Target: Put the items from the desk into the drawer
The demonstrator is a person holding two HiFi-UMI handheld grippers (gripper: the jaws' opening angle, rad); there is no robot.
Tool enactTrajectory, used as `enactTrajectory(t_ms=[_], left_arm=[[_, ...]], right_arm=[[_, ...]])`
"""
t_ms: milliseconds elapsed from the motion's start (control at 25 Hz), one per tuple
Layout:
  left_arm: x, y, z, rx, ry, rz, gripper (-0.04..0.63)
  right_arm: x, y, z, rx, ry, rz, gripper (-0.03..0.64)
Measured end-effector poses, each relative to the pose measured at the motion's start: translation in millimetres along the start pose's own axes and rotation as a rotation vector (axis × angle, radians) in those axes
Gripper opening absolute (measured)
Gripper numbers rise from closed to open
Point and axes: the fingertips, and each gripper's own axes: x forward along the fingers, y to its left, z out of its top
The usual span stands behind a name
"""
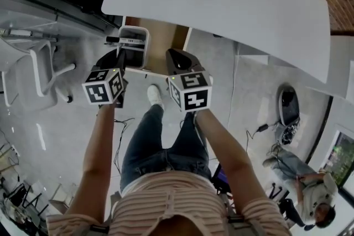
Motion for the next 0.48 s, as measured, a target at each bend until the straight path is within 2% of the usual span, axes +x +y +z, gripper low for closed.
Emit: enactTrajectory(t_ms=[480], left_arm=[[63,-9,-44,0.021,0.067,-0.022,0.041]], right_arm=[[14,-30,-64,0.042,0.076,-0.046,0.017]])
